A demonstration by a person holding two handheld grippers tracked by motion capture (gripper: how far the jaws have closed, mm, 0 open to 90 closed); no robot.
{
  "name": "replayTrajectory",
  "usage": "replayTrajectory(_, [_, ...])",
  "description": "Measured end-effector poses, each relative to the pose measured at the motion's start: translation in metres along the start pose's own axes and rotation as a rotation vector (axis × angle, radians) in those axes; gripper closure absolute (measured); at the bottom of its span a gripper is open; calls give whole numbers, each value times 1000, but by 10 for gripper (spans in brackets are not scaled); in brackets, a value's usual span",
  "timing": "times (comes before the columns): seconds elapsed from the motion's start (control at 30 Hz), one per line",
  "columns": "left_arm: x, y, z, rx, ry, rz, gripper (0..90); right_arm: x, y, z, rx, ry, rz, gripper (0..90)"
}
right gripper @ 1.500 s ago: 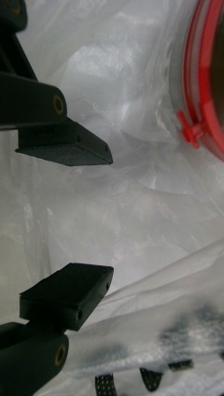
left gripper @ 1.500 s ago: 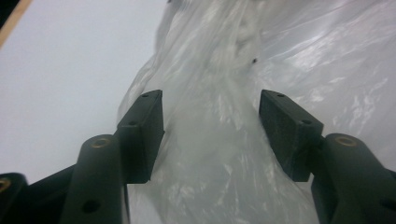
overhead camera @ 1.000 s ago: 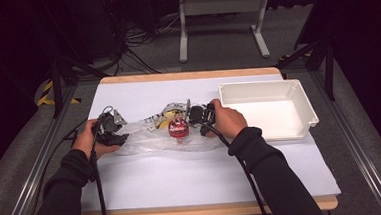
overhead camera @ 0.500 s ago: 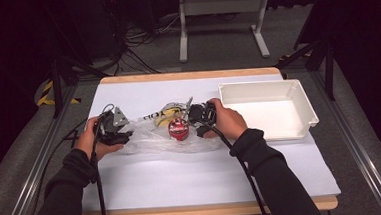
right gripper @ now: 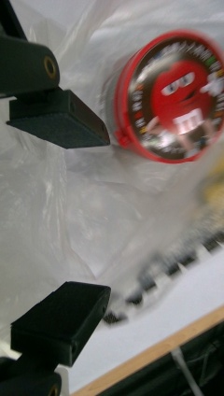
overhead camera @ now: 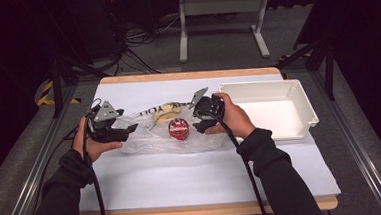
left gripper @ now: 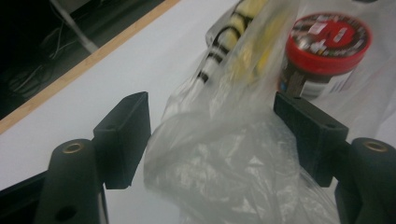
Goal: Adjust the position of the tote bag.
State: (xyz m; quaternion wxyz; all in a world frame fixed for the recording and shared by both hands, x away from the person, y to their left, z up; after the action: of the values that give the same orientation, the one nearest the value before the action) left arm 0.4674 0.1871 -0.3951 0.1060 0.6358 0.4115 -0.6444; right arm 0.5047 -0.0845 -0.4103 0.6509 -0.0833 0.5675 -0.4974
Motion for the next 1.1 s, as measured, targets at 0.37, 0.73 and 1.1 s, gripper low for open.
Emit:
replayTrajectory(0.37, [-14,-24,20,93,-1,147,454,-14,-20,-6,-54,61,145,564])
replayTrajectory(0.73, [-7,-55,75,238,89,198,564,-25,-14,-34,-165,47,149,483])
replayTrajectory(1.1, [43,-38,107,309,74,92,513,-17,9,-48,-222,40,2,314])
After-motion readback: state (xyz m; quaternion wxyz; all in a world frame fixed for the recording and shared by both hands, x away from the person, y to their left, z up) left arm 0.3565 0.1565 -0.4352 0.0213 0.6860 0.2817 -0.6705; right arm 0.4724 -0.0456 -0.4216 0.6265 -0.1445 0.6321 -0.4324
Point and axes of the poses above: each handheld gripper's, and its own axes: y roughly forward along the jaws, x roughly out of its underside, z roughly to its right, the point moved 7 cm from there along y, roughly forward along the jaws, and after that the axes turned 12 degrees about z, right-handed, at the moved point
